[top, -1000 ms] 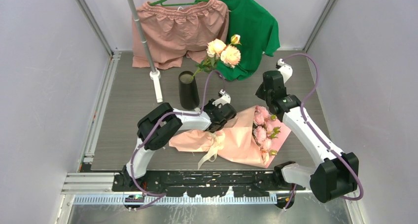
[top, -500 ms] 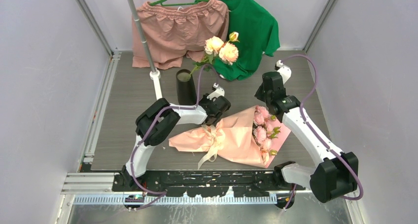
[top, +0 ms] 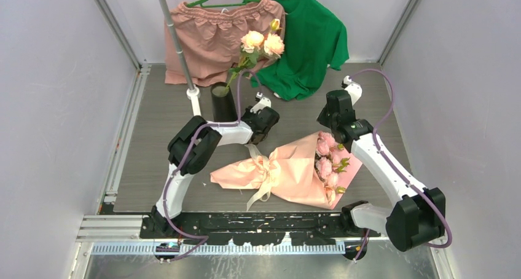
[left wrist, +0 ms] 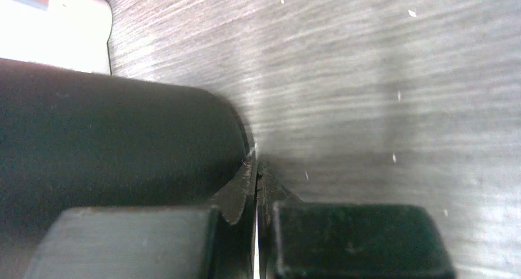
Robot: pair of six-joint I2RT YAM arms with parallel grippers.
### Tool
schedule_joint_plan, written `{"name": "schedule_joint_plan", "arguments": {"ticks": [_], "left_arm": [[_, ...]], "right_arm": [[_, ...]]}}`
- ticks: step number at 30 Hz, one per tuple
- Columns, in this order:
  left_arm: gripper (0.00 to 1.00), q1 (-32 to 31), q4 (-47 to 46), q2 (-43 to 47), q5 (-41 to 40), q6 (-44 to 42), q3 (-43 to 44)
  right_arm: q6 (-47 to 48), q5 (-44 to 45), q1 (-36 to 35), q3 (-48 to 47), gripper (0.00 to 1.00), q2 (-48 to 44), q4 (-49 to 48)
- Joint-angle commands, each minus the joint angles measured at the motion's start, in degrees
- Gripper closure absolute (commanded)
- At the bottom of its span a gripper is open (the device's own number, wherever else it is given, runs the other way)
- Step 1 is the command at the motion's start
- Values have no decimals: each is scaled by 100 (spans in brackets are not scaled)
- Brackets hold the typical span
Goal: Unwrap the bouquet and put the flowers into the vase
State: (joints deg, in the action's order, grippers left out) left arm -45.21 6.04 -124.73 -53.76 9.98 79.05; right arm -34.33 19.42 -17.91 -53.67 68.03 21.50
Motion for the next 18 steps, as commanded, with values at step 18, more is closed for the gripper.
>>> {"name": "schedule_joint_plan", "arguments": {"ticks": [18], "left_arm": [[100,682,711,-201,1060,312,548]], "right_arm": [[-57,-86,3,-38,99,105,-248]]}}
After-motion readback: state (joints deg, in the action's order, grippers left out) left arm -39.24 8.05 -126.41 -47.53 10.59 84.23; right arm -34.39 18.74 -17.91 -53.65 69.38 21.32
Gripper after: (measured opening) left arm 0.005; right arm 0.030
